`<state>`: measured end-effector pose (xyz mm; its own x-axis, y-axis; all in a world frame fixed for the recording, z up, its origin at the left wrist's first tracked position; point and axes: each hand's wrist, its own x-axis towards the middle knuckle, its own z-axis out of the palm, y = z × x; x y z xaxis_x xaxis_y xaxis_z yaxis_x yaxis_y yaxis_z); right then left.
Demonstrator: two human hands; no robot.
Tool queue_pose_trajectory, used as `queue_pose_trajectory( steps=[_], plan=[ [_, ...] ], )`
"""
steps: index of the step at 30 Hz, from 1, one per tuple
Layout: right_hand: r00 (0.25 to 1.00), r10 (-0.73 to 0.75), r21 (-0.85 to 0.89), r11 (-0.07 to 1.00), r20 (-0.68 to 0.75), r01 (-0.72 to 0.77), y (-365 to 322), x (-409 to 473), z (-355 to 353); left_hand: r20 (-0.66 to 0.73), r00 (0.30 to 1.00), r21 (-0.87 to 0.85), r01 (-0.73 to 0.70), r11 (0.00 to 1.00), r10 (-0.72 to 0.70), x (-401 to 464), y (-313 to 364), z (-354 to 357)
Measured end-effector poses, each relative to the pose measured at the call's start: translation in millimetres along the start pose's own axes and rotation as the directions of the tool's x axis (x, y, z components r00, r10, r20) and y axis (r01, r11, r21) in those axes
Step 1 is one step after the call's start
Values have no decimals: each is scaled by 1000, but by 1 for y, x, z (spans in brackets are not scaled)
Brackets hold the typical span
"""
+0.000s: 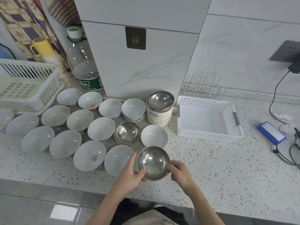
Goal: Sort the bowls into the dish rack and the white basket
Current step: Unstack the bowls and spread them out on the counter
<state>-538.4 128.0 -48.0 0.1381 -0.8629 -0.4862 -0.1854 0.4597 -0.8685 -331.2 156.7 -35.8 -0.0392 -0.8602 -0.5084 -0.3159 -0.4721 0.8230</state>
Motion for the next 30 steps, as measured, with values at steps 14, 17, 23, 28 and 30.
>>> queue_pose_trajectory(
  steps=[14, 17, 23, 28, 30],
  plan=[
    [994, 102, -144, 984, -33, -105, 16, 5, 18, 29, 997, 269, 65, 961, -76, 5, -7, -3],
    [993, 104, -167, 980, -49, -111, 18, 5, 21, 43, 996, 327, 58, 943, -76, 6, -6, -3],
    [988, 138, -145, 979, -72, -147, 20, 6, 24, 65, 997, 382, 7, 924, -34, 9, -7, -5],
    [982, 163, -155, 972, -91, -175, 21, 7, 26, 64, 997, 442, -56, 895, 31, 9, -8, -6],
    [980, 168, -169, 968, -107, -185, 20, 7, 28, 69, 997, 473, -64, 879, 35, 11, -7, -8]
  ],
)
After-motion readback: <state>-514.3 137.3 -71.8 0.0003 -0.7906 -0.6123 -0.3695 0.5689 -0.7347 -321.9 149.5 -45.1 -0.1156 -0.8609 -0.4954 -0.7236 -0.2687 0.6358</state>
